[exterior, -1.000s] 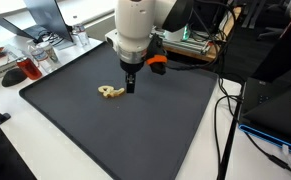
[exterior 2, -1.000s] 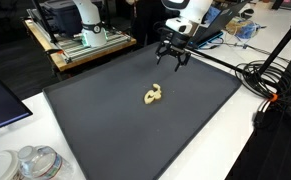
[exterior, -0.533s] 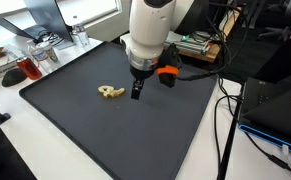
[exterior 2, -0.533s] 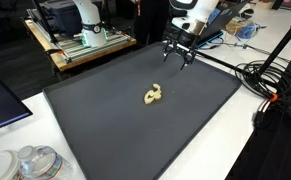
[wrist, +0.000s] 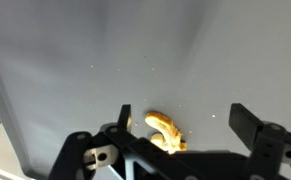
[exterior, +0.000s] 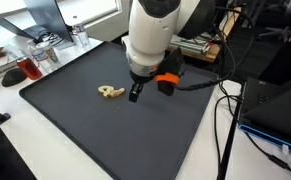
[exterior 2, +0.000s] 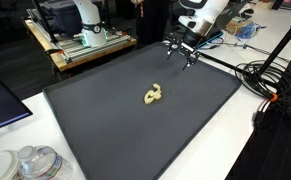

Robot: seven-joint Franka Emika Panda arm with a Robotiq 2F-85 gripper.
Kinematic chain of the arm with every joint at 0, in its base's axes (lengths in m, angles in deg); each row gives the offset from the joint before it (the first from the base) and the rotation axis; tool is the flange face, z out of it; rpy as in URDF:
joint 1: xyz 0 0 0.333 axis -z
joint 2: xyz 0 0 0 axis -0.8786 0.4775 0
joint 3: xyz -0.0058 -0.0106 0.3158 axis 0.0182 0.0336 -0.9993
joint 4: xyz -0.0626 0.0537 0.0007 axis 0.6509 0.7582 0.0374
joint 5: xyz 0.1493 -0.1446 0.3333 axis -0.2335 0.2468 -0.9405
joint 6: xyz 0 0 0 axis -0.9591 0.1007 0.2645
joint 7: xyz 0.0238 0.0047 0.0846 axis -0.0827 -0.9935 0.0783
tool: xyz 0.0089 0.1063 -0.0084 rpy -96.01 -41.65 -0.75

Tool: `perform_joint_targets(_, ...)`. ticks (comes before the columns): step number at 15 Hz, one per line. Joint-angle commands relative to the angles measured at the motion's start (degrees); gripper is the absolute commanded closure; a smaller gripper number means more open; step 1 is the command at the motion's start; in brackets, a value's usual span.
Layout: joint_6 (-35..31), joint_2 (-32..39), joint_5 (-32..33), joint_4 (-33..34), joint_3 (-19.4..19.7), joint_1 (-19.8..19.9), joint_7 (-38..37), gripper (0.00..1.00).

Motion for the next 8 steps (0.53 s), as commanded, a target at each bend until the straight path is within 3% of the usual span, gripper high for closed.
perform_joint_targets(1,10.3,4.1,0.7,11.1,-1.0,1.8,2.3,0.00)
perform_joint_targets(8,20.7,13.4,-0.9,31.5,-1.5,6.3,16.7,0.00)
